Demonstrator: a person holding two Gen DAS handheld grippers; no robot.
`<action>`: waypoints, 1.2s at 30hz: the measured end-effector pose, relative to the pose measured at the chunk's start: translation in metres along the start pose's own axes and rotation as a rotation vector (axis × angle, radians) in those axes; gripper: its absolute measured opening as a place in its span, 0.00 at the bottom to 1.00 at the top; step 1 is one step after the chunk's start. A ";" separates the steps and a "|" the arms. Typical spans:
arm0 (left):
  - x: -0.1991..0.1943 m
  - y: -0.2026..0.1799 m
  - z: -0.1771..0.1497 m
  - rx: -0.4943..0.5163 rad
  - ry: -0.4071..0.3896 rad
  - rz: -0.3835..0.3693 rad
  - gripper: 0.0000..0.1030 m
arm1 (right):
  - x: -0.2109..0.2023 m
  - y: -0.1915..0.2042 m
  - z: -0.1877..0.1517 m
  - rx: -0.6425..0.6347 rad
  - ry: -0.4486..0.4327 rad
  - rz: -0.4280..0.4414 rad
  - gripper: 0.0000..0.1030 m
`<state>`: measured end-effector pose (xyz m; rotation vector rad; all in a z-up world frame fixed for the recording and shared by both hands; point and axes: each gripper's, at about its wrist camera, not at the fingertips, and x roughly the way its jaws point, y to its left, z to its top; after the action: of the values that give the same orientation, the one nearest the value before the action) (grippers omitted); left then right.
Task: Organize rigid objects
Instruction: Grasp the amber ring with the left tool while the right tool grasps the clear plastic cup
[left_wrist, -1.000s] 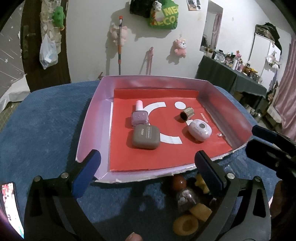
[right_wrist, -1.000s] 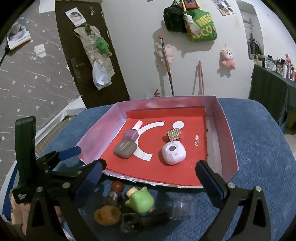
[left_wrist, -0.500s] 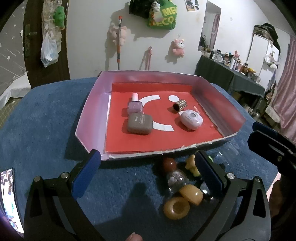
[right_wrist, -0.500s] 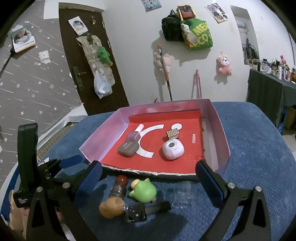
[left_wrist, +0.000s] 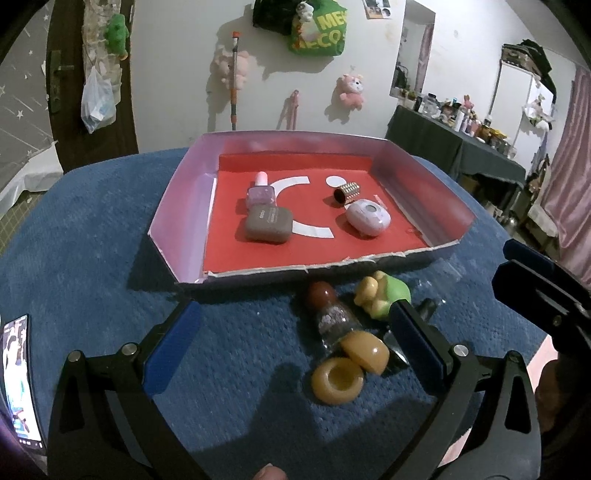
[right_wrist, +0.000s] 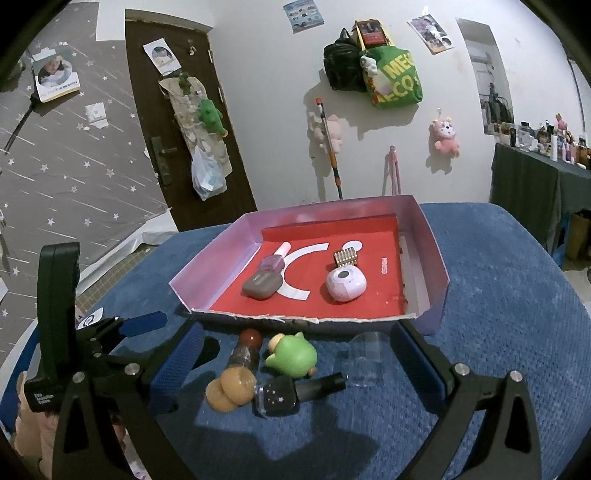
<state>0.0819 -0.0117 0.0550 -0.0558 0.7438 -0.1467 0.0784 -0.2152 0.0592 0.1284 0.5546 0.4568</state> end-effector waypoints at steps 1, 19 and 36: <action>-0.001 -0.001 -0.001 0.001 0.000 0.000 1.00 | -0.001 0.001 -0.001 0.002 0.000 0.000 1.00; 0.001 -0.004 -0.026 0.012 0.041 0.013 1.00 | -0.008 -0.008 -0.032 0.040 0.033 -0.017 1.00; 0.018 -0.001 -0.048 0.000 0.115 0.005 1.00 | 0.010 -0.020 -0.055 0.052 0.112 -0.058 1.00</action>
<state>0.0625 -0.0150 0.0080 -0.0456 0.8584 -0.1457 0.0641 -0.2284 0.0035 0.1370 0.6790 0.3947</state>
